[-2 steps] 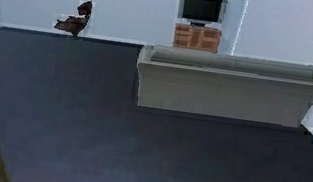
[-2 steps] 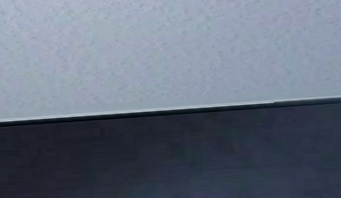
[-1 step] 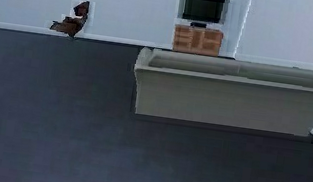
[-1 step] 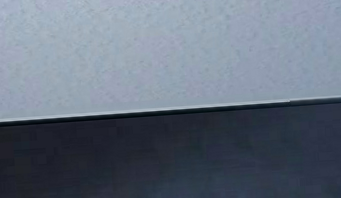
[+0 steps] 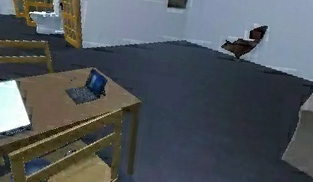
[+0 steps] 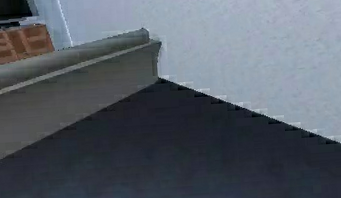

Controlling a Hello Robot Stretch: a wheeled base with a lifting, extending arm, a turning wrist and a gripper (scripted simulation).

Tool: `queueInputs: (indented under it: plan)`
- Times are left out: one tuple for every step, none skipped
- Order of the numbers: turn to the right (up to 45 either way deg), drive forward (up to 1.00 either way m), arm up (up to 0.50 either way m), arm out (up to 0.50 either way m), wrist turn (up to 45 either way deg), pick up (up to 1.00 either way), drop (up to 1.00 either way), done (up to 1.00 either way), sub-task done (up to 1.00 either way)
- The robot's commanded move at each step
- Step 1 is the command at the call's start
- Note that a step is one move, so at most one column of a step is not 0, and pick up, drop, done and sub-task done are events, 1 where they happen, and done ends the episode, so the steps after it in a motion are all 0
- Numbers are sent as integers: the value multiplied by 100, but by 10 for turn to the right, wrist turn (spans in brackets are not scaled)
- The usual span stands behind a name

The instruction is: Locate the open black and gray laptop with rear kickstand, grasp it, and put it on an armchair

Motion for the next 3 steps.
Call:
queueInputs:
  plan:
    - [-450, 0, 0, 0, 0, 0, 0, 0, 0]
    - [-450, 0, 0, 0, 0, 0, 0, 0, 0]
    - [-180, 0, 0, 0, 0, 0, 0, 0, 0]
